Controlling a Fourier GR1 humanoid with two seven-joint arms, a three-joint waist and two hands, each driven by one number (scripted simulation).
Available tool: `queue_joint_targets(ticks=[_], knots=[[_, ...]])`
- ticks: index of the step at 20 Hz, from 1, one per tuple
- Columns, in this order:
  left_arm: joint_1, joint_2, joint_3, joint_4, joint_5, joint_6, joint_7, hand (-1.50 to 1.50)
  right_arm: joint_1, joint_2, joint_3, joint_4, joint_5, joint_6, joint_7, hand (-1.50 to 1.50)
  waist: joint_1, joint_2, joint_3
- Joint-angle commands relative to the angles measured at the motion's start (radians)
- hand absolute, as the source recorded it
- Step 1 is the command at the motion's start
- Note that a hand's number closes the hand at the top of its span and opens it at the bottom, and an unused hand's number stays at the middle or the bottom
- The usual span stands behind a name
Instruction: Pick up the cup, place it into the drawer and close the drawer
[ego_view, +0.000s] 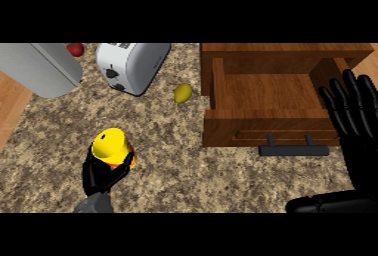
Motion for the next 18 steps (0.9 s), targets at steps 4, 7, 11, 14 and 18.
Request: queue_joint_targets(ticks=[4,7,11,14,18], knots=[[-0.031,0.012,0.008,0.039,-0.030,0.029,-0.114,1.50,-0.136,0.003,0.031,-0.052,0.027,-0.088,0.169,-1.50,0.005,0.000,-0.001],[-0.022,0.011,0.010,-0.054,-0.023,0.079,-0.086,1.50,-0.035,0.008,-0.009,0.067,0.026,-0.008,-0.044,-1.50,0.008,-0.001,0.000],[-0.050,0.078,-0.005,-0.030,-0.042,-0.033,-0.059,1.50,-0.050,-0.024,-0.025,0.006,0.000,-0.006,0.028,-1.50,0.006,-0.001,0.000],[-0.068,0.092,-0.049,0.064,-0.100,-0.121,-0.115,1.50,-0.061,-0.031,-0.062,0.035,-0.039,0.003,0.016,-1.50,0.000,0.002,-0.001],[-0.045,0.145,-0.044,-0.114,-0.050,-0.161,-0.010,1.50,-0.016,-0.012,-0.014,-0.008,0.009,-0.010,0.026,-1.50,0.009,-0.003,0.001]])
